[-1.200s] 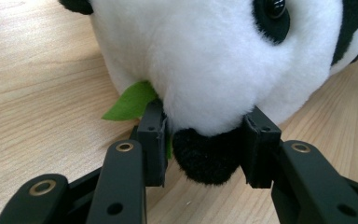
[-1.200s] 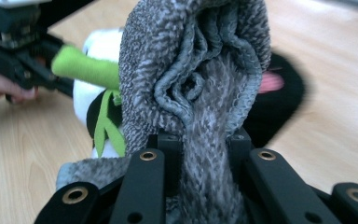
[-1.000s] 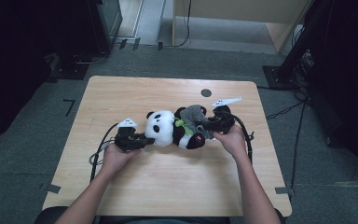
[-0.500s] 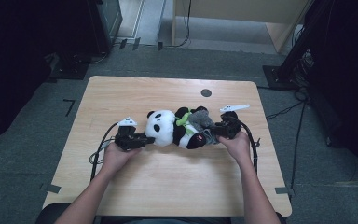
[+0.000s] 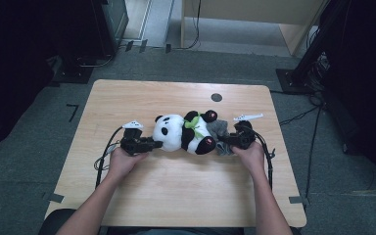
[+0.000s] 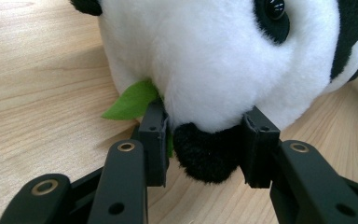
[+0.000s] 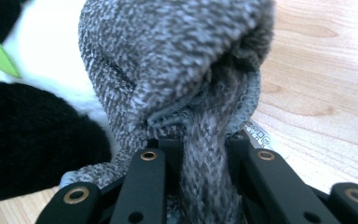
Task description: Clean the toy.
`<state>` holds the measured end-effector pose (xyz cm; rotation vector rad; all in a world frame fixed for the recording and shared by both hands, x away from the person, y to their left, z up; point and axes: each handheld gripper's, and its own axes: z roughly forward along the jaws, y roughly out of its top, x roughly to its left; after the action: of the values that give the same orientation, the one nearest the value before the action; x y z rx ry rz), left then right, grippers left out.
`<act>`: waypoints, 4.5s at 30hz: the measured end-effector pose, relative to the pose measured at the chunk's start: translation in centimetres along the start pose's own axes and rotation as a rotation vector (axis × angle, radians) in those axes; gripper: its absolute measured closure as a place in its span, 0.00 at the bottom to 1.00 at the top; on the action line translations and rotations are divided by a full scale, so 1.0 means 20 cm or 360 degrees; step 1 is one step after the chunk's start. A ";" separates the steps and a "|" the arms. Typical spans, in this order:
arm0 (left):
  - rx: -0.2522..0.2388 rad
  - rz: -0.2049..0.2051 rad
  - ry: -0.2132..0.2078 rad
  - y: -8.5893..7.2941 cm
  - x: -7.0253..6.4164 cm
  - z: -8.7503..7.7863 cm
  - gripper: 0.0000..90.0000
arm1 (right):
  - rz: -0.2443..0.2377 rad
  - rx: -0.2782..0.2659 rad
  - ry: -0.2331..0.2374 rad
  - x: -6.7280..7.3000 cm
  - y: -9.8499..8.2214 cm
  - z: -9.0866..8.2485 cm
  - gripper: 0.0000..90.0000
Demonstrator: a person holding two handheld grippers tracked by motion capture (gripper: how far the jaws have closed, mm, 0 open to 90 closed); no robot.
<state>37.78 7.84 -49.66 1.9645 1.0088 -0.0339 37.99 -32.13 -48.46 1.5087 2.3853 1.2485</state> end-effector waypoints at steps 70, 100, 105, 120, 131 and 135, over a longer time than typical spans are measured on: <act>-0.0004 -0.0047 0.0075 0.05 0.05 0.00 0.73 | 0.0217 -0.0438 0.0121 0.00 0.04 -0.26 0.85; 0.0031 -0.0078 -0.0009 0.04 0.09 -0.01 0.74 | 0.0213 0.0133 0.0004 0.05 -0.04 0.12 0.85; 0.0033 -0.0089 -0.0029 0.05 0.10 -0.02 0.74 | 0.0205 0.0044 -0.0019 0.02 -0.02 0.05 0.85; 0.0041 0.0071 -0.0160 0.06 0.04 -0.08 0.77 | -0.0024 -0.0376 0.0025 0.14 0.10 -0.24 0.84; 0.0080 0.0203 -0.0050 0.02 0.04 -0.06 0.54 | -0.0136 -0.0121 0.0092 0.17 0.21 -0.02 0.84; 0.0006 0.0275 -0.0037 0.02 0.05 -0.09 0.43 | -0.0089 -0.0072 0.0100 0.14 0.25 -0.01 0.84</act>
<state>38.19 9.72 -48.68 2.0435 0.8217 0.0377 40.16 -29.04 -44.14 1.4006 2.4022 1.3481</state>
